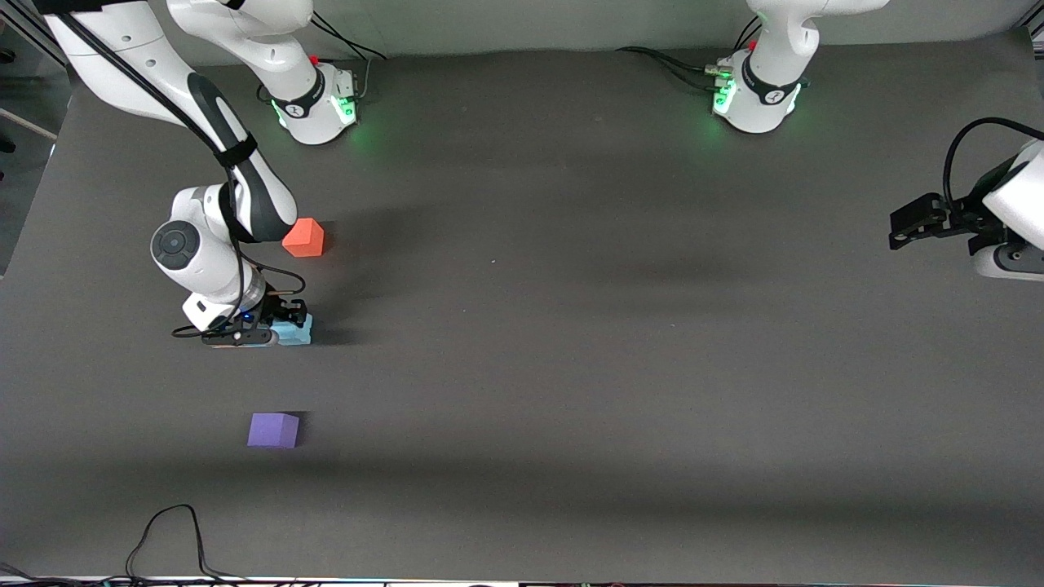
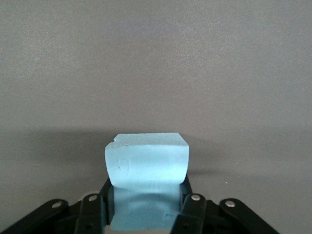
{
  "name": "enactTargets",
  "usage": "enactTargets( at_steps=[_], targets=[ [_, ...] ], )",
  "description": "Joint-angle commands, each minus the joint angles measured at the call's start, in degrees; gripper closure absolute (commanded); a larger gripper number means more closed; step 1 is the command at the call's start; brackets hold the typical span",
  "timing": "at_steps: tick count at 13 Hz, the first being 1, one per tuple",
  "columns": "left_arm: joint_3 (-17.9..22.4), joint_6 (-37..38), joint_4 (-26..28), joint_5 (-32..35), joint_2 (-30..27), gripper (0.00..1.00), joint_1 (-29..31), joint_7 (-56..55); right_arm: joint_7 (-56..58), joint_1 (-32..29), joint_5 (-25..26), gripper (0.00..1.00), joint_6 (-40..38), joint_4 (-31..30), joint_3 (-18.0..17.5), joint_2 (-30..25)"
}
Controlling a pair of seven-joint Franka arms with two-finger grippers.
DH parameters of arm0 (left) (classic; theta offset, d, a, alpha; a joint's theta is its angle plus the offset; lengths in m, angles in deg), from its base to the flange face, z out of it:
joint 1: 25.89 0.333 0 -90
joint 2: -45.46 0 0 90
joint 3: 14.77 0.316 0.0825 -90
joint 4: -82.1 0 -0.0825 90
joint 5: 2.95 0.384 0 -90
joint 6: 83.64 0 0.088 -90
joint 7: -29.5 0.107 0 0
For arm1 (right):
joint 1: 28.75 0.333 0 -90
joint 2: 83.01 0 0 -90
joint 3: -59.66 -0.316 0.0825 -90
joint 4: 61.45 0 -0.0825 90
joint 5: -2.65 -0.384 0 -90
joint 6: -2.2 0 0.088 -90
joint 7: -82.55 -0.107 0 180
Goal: Place blue block between orange and purple blocks
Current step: 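Lower the blue cube between the orange and purple cubes, open the right gripper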
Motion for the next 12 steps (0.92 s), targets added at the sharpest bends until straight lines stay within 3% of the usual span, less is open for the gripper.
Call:
enactTargets(
  at_steps=[1,5,9,12],
  targets=[
    [-0.2,-0.4,0.9,-0.2,-1.1,0.00,0.1,0.1,1.5,0.4,-1.2,0.00,0.6,0.5,0.2,0.2],
    [-0.2,-0.5,0.9,-0.2,-1.1,0.00,0.1,0.1,1.6,0.5,-1.2,0.00,-0.3,0.5,0.2,-3.4],
    [-0.1,-0.7,0.9,-0.2,-1.0,0.00,0.1,0.1,1.9,0.4,-1.2,0.00,-7.1,1.1,1.2,-14.7],
    [-0.1,-0.8,0.9,-0.1,-0.9,0.00,0.2,0.2,1.8,0.3,-1.3,0.00,-20.1,6.5,1.4,-21.0]
  ],
)
